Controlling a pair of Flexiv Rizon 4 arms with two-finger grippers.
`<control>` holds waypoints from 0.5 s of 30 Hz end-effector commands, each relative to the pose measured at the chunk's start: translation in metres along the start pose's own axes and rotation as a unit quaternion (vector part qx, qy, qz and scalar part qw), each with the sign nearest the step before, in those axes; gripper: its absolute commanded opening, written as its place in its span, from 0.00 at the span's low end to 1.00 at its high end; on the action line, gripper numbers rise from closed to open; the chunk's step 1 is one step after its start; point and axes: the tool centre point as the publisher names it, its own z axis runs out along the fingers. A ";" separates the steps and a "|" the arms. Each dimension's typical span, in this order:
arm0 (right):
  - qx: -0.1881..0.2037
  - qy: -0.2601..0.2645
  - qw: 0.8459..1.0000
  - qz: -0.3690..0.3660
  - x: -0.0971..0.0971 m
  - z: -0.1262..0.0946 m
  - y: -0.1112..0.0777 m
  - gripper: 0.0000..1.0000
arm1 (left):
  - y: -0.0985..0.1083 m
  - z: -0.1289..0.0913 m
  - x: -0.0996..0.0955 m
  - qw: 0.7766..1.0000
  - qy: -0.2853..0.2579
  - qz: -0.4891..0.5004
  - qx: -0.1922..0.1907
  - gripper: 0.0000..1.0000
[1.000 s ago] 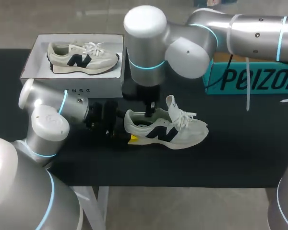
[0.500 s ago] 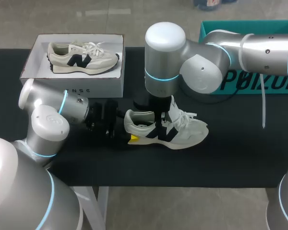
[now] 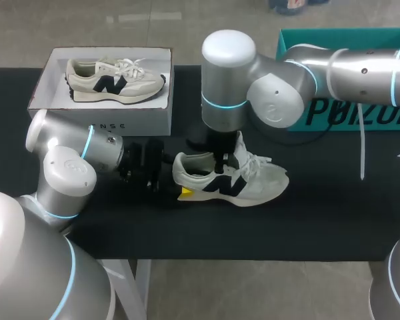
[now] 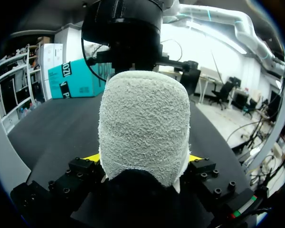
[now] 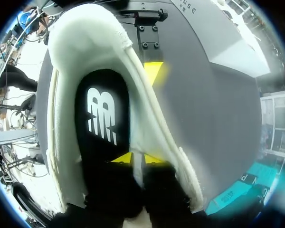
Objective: Take the shoe out of the shoebox, open the shoe tongue, remove and reinsert the insole, then place the shoe into the shoebox
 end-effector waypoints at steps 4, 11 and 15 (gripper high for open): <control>0.014 0.025 0.999 -0.014 0.001 0.012 0.008 0.47 | 0.003 0.004 0.002 1.000 -0.001 0.001 0.001 0.00; 0.019 0.069 0.997 -0.026 0.017 0.023 0.008 0.50 | 0.003 0.004 0.002 1.000 -0.001 0.001 0.001 0.00; 0.014 0.088 0.996 -0.026 0.025 0.035 0.009 0.54 | 0.003 0.004 0.002 1.000 -0.001 0.001 0.001 0.00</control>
